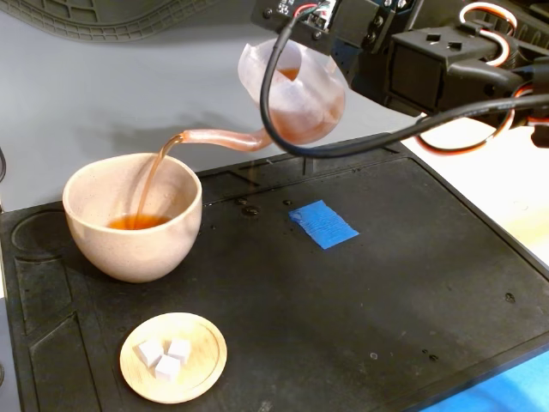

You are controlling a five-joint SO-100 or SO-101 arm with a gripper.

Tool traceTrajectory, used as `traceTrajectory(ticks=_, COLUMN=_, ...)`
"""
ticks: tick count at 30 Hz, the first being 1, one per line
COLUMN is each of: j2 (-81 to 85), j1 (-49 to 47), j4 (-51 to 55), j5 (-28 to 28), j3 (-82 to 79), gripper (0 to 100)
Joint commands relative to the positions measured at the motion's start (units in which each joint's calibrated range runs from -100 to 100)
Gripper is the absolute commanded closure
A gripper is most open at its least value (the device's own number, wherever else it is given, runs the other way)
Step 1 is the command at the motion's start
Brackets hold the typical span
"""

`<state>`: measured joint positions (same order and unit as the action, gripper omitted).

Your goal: Pick up a kettle and pour liquid into a cup.

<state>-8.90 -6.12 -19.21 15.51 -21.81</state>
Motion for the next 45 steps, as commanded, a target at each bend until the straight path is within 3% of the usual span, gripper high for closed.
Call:
traceTrajectory(ticks=1, j2=0.97, j1=0.0, j4=0.06, j5=-0.26, j3=4.39, gripper=99)
traceTrajectory(ticks=10, j2=0.8, j1=0.68, j4=0.06, j5=0.37, j3=3.66, gripper=99)
traceTrajectory(ticks=11, j2=-0.65, j1=0.76, j4=0.15, j5=4.67, j3=3.75, gripper=99)
traceTrajectory(ticks=15, j2=-2.7, j1=1.22, j4=0.06, j5=13.44, j3=4.48, gripper=99)
traceTrajectory(ticks=29, j2=-2.27, j1=5.1, j4=-4.78, j5=15.96, j3=-17.84, gripper=99)
traceTrajectory(ticks=45, j2=-5.94, j1=4.64, j4=-4.87, j5=18.42, j3=-21.38, gripper=99)
